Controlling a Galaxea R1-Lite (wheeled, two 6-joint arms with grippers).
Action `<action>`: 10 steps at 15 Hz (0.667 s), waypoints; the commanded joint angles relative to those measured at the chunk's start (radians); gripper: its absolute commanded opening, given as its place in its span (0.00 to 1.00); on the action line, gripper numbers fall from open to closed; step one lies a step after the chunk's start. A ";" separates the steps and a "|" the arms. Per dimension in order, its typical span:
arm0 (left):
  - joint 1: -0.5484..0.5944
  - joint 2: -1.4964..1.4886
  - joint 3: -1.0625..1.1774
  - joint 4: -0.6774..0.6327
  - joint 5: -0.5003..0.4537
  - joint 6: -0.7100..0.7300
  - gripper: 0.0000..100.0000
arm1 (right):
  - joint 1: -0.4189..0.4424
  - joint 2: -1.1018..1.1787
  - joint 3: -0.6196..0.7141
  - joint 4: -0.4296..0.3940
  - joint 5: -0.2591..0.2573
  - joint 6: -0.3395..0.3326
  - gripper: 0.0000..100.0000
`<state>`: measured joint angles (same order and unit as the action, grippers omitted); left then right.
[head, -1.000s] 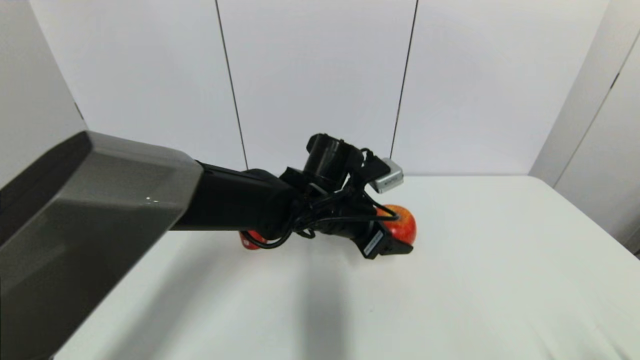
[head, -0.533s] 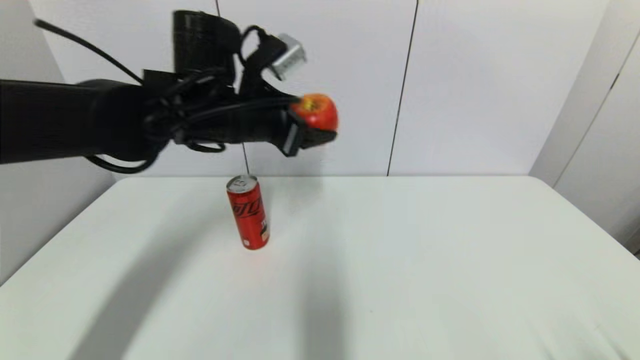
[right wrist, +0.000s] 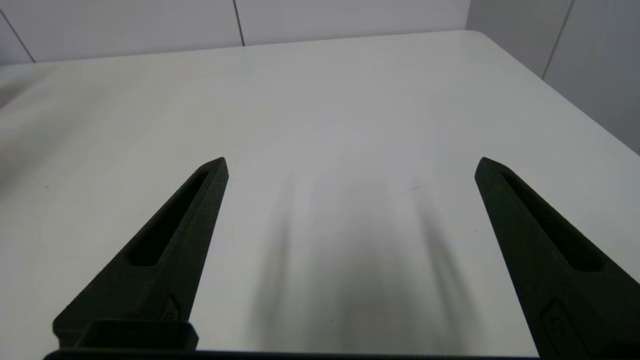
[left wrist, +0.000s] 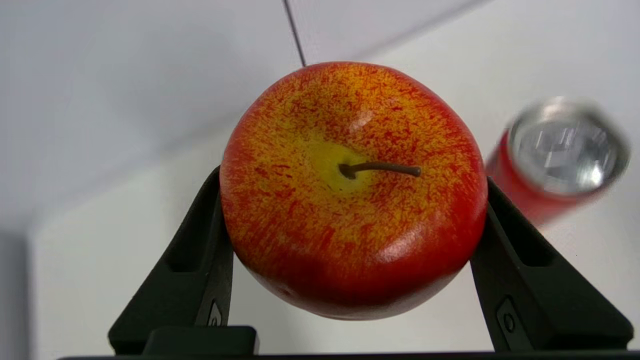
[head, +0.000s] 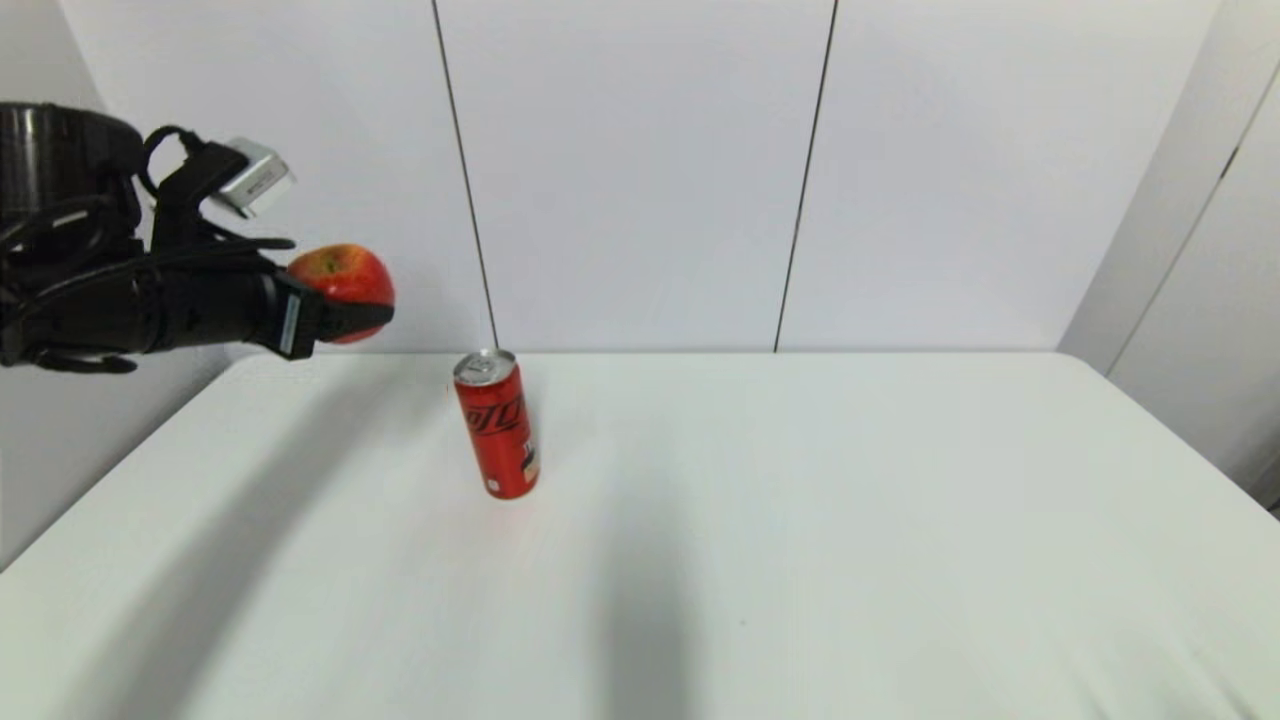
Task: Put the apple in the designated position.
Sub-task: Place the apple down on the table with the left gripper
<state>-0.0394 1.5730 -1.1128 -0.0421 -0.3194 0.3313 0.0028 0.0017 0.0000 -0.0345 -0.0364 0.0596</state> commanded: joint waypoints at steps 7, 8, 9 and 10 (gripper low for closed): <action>0.018 0.145 0.222 -0.005 -0.083 -0.034 0.00 | 0.000 0.001 0.011 -0.001 0.000 -0.001 1.00; 0.018 0.163 0.220 -0.022 -0.081 -0.029 0.00 | 0.000 0.001 0.012 -0.001 0.000 -0.001 1.00; 0.018 0.180 0.220 -0.048 -0.081 -0.029 0.00 | 0.000 0.001 0.012 -0.001 0.000 -0.001 1.00; 0.018 0.194 0.220 -0.073 -0.079 -0.029 0.00 | 0.000 0.001 0.012 -0.001 0.000 0.002 1.00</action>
<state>-0.0211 1.7096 -0.8928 -0.0802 -0.3979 0.2996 0.0028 0.0017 0.0000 -0.0349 -0.0364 0.0600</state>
